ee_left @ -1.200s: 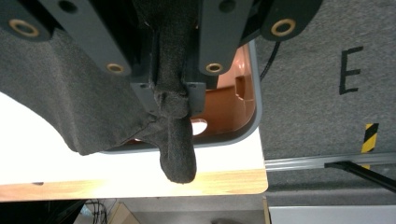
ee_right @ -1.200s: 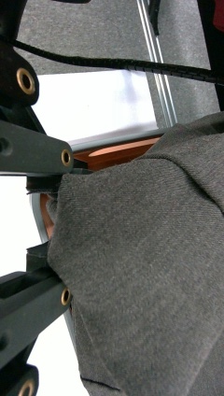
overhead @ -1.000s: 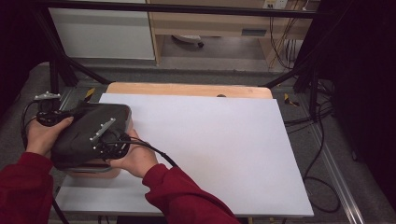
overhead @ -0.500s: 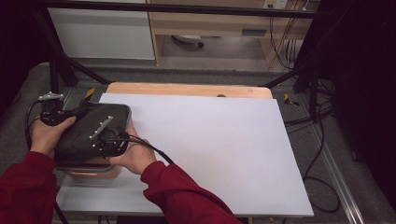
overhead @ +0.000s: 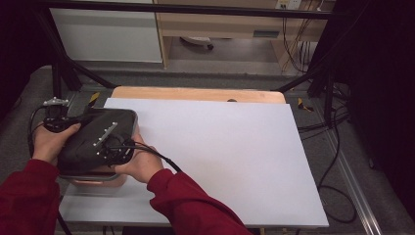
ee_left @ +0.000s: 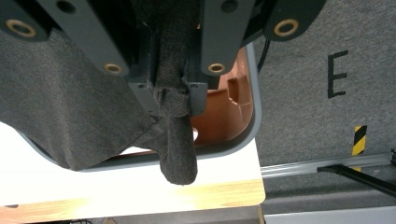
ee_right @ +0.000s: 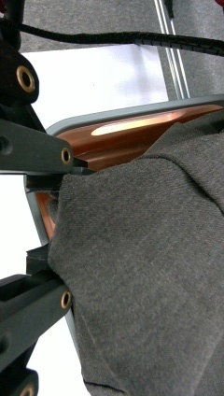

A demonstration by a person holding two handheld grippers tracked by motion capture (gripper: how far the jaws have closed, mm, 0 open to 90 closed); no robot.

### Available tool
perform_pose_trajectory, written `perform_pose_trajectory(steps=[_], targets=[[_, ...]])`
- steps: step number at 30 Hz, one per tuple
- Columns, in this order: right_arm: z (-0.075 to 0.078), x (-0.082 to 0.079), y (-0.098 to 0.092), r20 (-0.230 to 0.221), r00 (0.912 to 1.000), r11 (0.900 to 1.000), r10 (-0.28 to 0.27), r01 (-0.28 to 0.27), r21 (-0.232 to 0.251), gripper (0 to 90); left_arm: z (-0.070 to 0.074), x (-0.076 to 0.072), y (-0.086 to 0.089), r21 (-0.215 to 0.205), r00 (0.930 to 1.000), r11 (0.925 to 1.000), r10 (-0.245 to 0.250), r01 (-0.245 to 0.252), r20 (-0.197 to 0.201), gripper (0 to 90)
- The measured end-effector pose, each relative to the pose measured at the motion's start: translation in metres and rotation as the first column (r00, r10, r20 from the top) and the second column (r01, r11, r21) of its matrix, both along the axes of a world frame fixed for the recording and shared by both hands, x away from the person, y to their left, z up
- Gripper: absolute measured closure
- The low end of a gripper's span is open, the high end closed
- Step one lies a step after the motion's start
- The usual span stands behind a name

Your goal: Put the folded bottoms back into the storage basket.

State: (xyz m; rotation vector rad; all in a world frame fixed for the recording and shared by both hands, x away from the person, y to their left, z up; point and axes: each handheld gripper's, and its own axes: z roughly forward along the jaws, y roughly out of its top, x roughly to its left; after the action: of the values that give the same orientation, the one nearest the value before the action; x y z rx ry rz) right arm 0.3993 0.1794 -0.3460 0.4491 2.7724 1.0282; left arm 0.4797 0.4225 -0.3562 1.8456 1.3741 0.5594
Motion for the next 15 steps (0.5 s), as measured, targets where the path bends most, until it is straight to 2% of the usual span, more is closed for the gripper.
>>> perform_pose_trajectory(steps=[15], targets=[[-0.0003, 0.0015, 0.0015, -0.009, 0.9999, 1.000, 0.015, -0.015, -0.016, 67.3, 0.0009, -0.0010, -0.0009, 0.006, 1.0000, 1.0000, 0.003, -0.003, -0.005, 78.8]])
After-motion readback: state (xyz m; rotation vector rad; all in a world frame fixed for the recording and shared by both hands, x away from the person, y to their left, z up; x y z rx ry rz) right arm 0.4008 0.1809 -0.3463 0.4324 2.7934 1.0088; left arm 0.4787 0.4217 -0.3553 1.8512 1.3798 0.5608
